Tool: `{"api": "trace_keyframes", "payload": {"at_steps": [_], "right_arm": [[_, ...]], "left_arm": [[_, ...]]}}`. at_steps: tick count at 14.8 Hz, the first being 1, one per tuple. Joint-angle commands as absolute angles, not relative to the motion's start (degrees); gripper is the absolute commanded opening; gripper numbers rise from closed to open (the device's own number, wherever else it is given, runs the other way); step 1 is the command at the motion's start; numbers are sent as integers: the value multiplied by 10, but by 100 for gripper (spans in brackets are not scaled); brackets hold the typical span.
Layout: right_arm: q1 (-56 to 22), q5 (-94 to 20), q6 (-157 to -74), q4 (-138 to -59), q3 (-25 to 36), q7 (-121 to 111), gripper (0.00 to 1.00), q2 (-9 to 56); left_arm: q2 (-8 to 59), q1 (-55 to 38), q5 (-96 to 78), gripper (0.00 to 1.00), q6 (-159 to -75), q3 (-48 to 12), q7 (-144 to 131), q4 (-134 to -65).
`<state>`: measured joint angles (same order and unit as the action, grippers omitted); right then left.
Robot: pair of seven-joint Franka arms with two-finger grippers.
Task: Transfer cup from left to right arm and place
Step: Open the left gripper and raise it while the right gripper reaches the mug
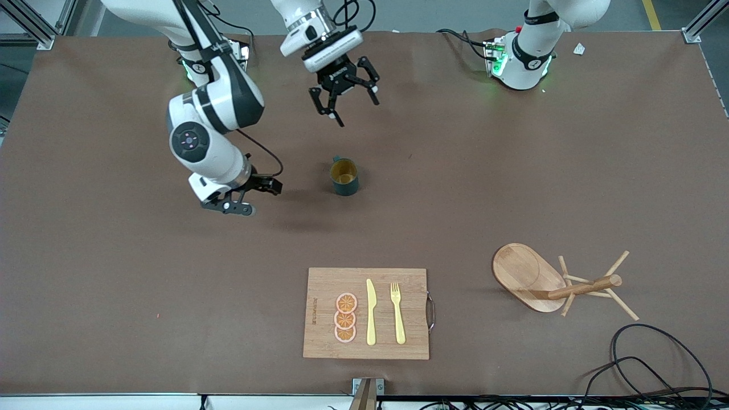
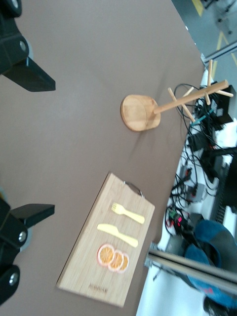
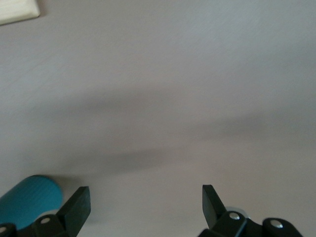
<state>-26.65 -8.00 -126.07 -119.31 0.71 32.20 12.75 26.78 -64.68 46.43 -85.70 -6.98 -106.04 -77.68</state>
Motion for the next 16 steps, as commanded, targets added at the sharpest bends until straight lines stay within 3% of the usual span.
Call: {"api": "trace_keyframes", "payload": {"at_steps": [1, 6, 14, 16], "right_arm": [[-307, -98, -1288, -1214, 9, 378, 100, 116], [-382, -98, -1367, -1226, 9, 484, 100, 135], [-440, -98, -1455, -1222, 9, 555, 100, 198], [-450, -97, -1472, -1219, 10, 560, 90, 212]], "left_arm": [[191, -591, 432, 100, -867, -76, -992, -830], [137, -456, 337, 100, -896, -76, -833, -830], [100, -263, 226, 100, -893, -75, -574, -816], [101, -233, 208, 100, -893, -74, -542, -815]]}}
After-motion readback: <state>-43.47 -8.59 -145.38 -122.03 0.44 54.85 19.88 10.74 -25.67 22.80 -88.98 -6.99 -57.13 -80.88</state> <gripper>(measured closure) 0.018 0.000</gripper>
